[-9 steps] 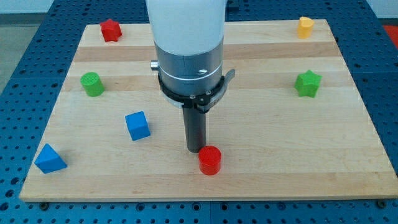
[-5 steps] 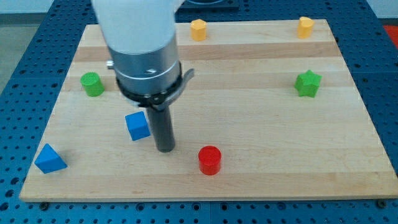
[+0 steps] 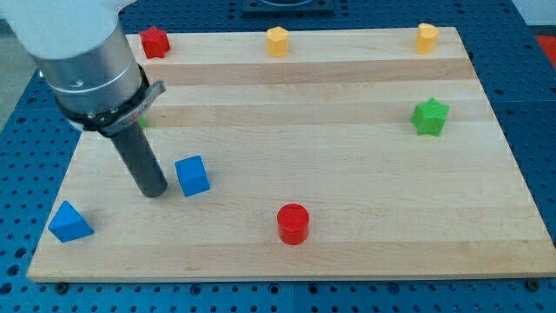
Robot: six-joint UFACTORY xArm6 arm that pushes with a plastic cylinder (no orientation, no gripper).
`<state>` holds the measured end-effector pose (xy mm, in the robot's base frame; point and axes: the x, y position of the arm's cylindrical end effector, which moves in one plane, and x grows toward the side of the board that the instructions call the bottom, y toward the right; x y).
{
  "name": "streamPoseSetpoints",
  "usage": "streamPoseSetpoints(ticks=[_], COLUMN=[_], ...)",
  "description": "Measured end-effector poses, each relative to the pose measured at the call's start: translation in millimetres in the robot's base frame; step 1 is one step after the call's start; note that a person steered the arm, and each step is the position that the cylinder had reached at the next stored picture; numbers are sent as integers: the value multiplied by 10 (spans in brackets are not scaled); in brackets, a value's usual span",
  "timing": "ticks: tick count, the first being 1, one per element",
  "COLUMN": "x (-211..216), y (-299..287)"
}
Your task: Keep blue cube at bottom right of the board
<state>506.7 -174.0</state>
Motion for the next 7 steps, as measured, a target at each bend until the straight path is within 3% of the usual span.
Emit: streamPoseSetpoints(ticks=[3,5,7], x=[-333,-298,-281], y=[683,194,414])
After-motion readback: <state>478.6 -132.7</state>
